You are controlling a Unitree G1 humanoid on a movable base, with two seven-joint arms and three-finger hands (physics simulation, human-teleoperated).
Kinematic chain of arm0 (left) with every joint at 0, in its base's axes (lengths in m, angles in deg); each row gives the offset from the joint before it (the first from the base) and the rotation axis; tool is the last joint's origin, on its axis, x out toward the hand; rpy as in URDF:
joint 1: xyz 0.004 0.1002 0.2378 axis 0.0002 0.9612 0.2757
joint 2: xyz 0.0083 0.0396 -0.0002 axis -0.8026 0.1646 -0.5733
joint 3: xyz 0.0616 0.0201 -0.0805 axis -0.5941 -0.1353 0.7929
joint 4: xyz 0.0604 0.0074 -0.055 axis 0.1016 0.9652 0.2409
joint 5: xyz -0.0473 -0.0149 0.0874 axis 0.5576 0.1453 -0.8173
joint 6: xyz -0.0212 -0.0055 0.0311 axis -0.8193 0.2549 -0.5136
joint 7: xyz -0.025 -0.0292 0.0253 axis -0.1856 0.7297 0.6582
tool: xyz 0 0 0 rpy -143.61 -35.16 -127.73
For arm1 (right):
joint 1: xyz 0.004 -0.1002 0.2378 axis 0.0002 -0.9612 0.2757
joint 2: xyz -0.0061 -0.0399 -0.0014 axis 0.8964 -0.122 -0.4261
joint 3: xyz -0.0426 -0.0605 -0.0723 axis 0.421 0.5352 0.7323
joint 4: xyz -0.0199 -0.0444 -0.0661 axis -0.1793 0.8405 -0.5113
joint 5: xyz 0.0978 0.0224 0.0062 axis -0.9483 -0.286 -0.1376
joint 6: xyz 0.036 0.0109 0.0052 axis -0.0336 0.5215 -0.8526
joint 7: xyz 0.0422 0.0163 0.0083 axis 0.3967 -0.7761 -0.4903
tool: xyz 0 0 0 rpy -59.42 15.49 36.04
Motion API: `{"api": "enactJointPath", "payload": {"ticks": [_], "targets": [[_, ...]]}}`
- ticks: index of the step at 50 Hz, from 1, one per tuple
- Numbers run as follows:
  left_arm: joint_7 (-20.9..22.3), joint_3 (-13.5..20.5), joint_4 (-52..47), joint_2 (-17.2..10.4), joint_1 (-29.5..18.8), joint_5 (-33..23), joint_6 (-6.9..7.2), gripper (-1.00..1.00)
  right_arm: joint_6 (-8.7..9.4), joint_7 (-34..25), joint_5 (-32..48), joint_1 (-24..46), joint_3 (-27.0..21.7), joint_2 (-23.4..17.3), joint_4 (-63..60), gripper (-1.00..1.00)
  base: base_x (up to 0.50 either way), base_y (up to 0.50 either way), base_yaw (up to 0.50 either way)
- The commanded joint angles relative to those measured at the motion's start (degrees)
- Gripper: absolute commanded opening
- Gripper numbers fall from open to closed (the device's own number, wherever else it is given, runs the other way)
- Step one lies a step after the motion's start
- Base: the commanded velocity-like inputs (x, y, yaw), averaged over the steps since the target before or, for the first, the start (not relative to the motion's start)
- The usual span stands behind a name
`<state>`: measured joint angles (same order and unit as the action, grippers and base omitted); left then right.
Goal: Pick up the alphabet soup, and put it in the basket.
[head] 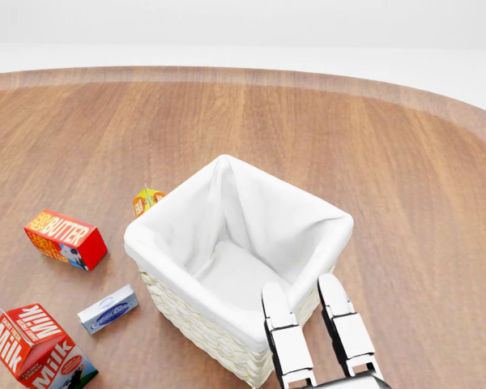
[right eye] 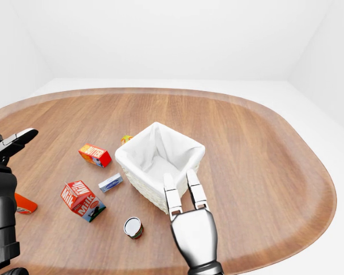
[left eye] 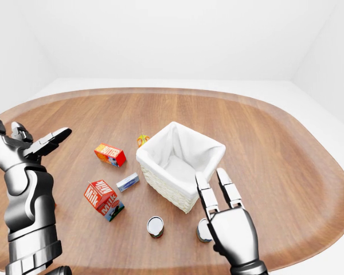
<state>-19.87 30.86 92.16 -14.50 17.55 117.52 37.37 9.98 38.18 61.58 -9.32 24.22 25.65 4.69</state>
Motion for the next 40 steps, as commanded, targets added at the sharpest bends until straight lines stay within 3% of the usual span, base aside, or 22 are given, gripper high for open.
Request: {"api": "enactJointPath", "payload": {"ticks": [1, 9, 11, 12, 18, 40], "targets": [[0.07, -0.04, 0.38, 0.01, -0.01, -0.09, 0.00, 1.00, 0.00, 6.09, -7.57, -2.18, 2.32, -3.39, 0.31, 1.00, 0.00, 0.00, 0.00], [-0.04, 0.10, -0.15, -0.03, 0.15, 0.01, 0.00, 1.00, 0.00, 18.20, -21.63, -6.02, -1.01, -4.50, 1.63, 1.00, 0.00, 0.00, 0.00], [-0.03, 0.10, -0.12, -0.03, 0.13, 0.00, 0.00, 1.00, 0.00, 18.87, -22.41, -6.10, -1.08, -4.67, 1.69, 1.00, 0.00, 0.00, 0.00], [0.03, 0.07, -0.07, -0.01, 0.13, -0.06, 0.00, 1.00, 0.00, 21.33, -24.72, -5.99, -3.47, -3.72, 3.66, 1.00, 0.00, 0.00, 0.00], [0.28, -0.07, 0.67, 0.07, -0.03, -0.33, 0.00, 1.00, 0.00, 21.63, -31.17, -6.14, -5.36, -2.36, 6.84, 1.00, 0.00, 0.00, 0.00], [0.27, -0.09, 0.53, 0.07, 0.07, -0.28, 0.00, 1.00, 0.00, 21.63, -33.79, -3.65, -3.81, -2.73, 10.13, 1.00, 0.00, 0.00, 0.00]]}}
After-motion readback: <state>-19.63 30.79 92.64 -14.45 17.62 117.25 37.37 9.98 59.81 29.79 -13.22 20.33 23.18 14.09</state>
